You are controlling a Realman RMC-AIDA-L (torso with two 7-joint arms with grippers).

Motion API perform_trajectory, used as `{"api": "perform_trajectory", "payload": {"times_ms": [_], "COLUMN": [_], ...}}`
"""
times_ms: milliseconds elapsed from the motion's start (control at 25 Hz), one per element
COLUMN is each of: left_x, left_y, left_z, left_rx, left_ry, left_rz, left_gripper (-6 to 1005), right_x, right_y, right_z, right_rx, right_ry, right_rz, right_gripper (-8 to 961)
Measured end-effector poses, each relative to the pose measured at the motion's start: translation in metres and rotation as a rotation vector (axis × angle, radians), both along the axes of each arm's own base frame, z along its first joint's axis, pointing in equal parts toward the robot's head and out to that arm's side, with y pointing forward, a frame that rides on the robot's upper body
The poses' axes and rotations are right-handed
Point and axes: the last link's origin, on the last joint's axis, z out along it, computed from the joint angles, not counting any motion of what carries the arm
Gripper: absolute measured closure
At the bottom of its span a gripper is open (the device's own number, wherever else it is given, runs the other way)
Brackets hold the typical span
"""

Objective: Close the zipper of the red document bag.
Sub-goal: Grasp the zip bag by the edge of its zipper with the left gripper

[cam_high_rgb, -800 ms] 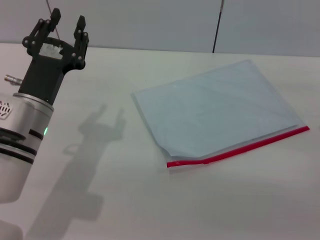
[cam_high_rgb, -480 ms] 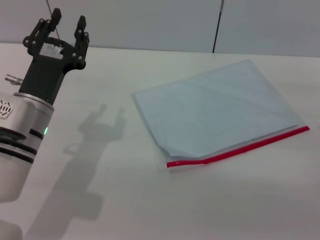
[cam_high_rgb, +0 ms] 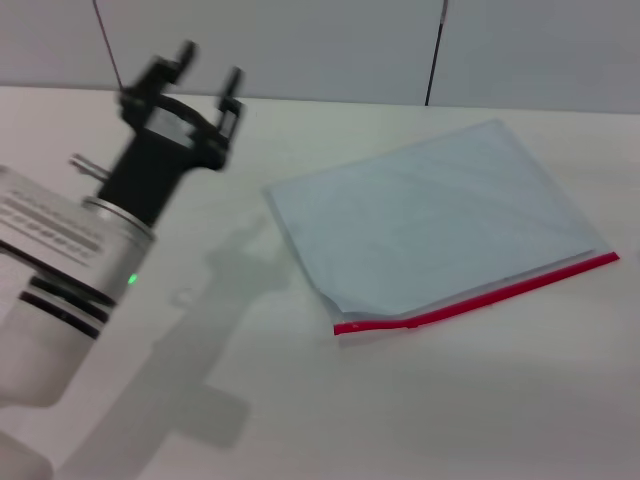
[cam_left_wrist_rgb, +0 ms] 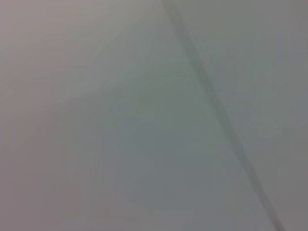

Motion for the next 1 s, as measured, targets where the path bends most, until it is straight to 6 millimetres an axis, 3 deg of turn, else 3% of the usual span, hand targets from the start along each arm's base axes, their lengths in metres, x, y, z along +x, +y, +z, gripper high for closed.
{"api": "perform_trajectory", "payload": {"times_ms": [200,480,680,720,1000], "left_x": [0.016,0.036,0.050,0.059,0.080], "left_y": [-0.011,-0.013,-0.009,-0.009,-0.016], "left_z": [-0.021,-0.015,-0.019,-0.024,-0.035], "left_rx": [-0.037,-0.178,-0.344,-0.443,-0.538], "left_ry": [0.121,0.004,0.070,0.133,0.313], "left_rz": [-0.092,-0.094,-0.040,-0.004,0.042], "left_gripper": [523,523,523,523,523], "right_x": [0.001,0.003,0.004,0.004,0.004], "right_y": [-0.001,-0.002,-0.002,-0.002,-0.002], "right_z": [0.000,0.001,0.001,0.002,0.001], "right_rx": [0.000,0.002,0.001,0.002,0.003], "right_ry": [0.000,-0.003,-0.001,-0.001,-0.002], "right_rz": [-0.003,-0.009,-0.008,-0.009,-0.010], "right_gripper": [103,103,103,103,102]}}
